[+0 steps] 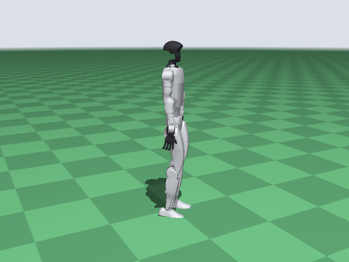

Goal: In place motions

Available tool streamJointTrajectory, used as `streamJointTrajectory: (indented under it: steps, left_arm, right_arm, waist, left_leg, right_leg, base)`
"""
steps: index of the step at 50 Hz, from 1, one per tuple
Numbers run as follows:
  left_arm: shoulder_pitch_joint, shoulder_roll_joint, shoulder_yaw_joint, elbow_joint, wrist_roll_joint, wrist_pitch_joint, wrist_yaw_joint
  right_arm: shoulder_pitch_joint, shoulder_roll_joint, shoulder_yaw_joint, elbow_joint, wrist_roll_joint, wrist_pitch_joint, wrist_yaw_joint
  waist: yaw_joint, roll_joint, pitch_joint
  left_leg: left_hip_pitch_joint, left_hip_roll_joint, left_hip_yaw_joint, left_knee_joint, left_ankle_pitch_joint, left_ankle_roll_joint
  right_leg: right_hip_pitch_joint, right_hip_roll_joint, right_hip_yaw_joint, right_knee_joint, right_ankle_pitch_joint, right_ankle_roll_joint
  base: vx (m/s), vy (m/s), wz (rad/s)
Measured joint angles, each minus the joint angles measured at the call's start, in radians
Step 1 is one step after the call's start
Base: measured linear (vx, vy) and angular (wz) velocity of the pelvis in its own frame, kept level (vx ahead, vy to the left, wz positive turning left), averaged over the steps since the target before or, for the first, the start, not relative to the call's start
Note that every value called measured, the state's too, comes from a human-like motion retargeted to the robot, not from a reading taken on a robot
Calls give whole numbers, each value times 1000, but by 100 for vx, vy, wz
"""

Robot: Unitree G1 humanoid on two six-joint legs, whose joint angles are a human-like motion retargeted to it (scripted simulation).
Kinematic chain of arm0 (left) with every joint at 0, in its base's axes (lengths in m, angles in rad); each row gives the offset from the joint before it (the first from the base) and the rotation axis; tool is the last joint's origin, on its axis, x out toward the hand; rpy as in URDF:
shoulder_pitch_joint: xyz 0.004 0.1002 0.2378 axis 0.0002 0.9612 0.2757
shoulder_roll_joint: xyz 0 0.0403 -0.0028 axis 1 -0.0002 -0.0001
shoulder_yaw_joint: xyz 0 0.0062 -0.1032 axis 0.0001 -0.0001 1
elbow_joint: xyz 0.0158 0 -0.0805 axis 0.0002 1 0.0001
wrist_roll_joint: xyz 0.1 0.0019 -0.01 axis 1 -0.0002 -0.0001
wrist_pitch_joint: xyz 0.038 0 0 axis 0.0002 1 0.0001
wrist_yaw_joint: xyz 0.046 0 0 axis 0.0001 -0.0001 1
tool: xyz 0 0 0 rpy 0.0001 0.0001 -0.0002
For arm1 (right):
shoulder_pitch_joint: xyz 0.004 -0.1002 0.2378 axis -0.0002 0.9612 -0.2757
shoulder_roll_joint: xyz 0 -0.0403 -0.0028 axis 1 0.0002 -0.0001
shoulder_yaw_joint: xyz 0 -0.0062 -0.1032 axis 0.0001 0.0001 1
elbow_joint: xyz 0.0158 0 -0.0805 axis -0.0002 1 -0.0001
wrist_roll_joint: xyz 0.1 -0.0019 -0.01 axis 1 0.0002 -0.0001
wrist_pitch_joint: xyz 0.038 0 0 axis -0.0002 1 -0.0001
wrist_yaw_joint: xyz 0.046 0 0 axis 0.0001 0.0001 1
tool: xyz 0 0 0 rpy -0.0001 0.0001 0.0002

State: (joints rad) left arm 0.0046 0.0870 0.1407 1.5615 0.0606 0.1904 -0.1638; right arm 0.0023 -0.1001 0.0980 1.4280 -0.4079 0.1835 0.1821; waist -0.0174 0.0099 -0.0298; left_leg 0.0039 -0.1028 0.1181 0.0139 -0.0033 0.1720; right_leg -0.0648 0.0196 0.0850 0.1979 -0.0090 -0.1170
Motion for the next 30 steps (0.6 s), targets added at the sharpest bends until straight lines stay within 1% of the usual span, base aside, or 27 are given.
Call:
streamJointTrajectory:
  steps: [10, 17, 22, 27, 30]
  left_arm:
    - [13, 12, 4, 11, 4, 7, 4]
    - [2, 26, -29, -12, 14, 8, -3]
    - [-23, 31, -47, -24, 20, 6, -5]
    - [-46, 33, -61, -25, 16, 7, -6]
    - [-56, 34, -61, -31, 12, 5, -6]
  right_arm:
    - [18, 6, 3, 22, -28, 1, 14]
    - [27, -5, -15, -4, -91, -20, 10]
    - [21, -14, -25, 2, -97, -17, 4]
    - [28, -15, -40, 1, -72, -19, -4]
    - [30, -16, -42, -1, -68, -20, -3]
  waist:
    - [6, -4, 12]
    - [-16, -6, 21]
    - [-30, -1, 37]
    - [-57, 7, 52]
    - [-65, 7, 62]
  left_leg:
    - [4, -11, 9, -5, -8, 11]
    - [-6, -14, 30, -12, -9, 21]
    - [-10, -3, 84, -23, -17, 24]
    - [-12, 23, 164, -31, -34, 20]
    - [-11, 43, 242, -36, -48, 8]
  right_leg:
    - [0, -5, 2, 16, -10, -5]
    - [-21, -2, 13, 30, -3, -10]
    - [-49, 20, 48, 47, -25, -28]
    - [-75, 12, -5, 47, -82, -49]
    - [-96, 4, -43, 40, -108, -47]
  base:
    - [2, 1, 1]
    - [-2, 0, -4]
    - [-10, -1, -52]
    - [-18, -2, -85]
    - [-27, -6, -130]
